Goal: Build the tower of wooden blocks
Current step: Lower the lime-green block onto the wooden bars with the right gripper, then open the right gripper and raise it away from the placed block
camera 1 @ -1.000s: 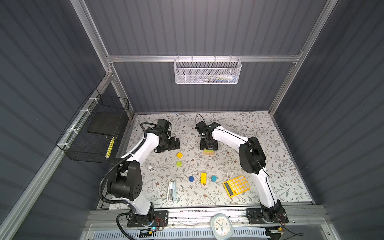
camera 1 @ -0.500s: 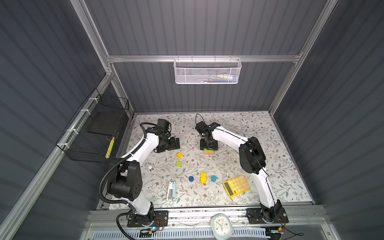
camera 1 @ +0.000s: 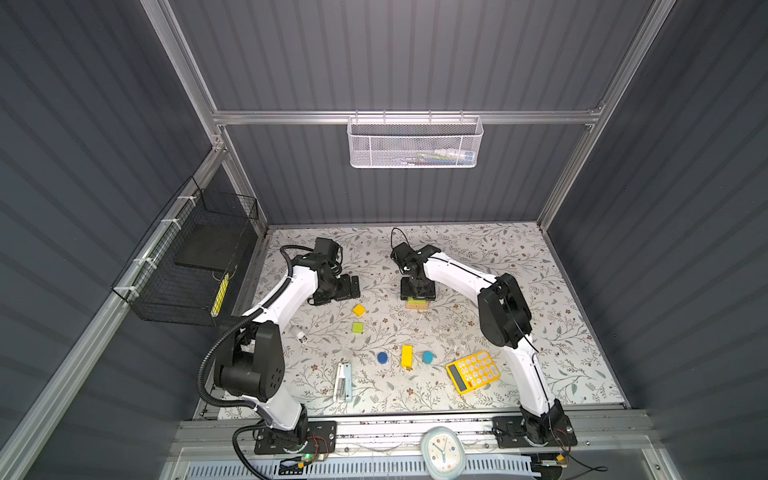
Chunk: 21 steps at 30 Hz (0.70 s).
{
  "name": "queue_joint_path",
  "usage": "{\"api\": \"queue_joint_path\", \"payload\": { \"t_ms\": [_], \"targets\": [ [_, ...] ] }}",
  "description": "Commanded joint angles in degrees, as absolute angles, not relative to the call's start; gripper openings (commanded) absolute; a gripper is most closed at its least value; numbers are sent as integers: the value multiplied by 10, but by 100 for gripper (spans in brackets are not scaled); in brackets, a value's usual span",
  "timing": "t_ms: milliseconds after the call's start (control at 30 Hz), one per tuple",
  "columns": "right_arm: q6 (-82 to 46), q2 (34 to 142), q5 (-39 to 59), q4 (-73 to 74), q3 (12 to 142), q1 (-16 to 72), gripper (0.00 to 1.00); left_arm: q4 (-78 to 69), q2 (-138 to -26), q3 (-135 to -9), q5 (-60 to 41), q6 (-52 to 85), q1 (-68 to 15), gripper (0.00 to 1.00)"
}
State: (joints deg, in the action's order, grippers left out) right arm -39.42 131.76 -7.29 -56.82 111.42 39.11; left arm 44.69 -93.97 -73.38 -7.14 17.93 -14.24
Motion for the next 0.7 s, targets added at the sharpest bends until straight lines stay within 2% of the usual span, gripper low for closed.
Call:
{"api": "queue_joint_path", "payload": {
  "t_ms": [0, 300, 667],
  "targets": [
    [-388, 1314, -76, -575, 1124, 394, 66, 449, -929, -728, -81, 169, -138, 98],
    [-385, 1314, -76, -575, 1120, 393, 67, 448, -930, -728, -81, 169, -138, 98],
    [-389, 1304, -75, -572, 1123, 393, 78, 449, -930, -729, -83, 169, -138, 98]
  ]
}}
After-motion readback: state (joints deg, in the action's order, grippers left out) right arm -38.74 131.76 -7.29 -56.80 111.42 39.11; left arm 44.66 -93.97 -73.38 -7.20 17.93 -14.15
